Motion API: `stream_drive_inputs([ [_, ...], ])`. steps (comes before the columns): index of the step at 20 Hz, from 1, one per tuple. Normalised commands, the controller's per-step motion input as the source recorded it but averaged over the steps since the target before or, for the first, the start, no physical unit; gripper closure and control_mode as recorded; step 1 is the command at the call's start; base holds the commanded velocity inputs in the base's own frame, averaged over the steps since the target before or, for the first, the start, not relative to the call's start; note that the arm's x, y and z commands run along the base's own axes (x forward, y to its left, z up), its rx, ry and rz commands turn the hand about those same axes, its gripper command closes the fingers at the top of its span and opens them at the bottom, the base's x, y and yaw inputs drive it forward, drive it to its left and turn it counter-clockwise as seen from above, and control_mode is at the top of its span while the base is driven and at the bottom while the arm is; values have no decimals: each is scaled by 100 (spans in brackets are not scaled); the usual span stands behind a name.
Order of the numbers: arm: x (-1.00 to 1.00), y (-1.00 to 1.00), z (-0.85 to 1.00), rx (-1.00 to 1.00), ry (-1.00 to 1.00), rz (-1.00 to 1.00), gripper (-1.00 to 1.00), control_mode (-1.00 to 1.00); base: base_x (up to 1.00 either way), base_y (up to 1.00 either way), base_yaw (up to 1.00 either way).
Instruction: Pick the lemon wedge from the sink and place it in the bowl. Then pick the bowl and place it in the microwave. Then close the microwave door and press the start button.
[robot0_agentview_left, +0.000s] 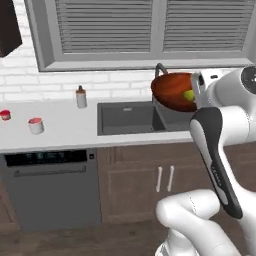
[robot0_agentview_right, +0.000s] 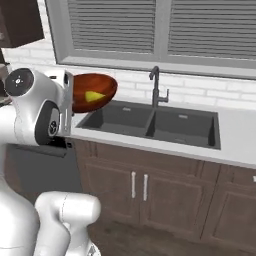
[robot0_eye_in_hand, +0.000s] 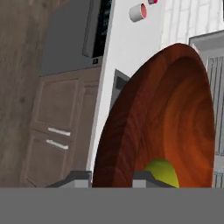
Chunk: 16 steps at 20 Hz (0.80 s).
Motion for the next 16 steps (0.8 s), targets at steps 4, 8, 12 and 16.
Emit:
stream_drive_inputs([
  [4,0,0,0,0,0,0,100,100,-49,78,43],
  [8,0,0,0,0,0,0,100,100,-42,79,54],
  [12,0,0,0,0,0,0,100,100,-16,38,79],
  [16,0,0,0,0,0,0,100,100,66,61,58],
])
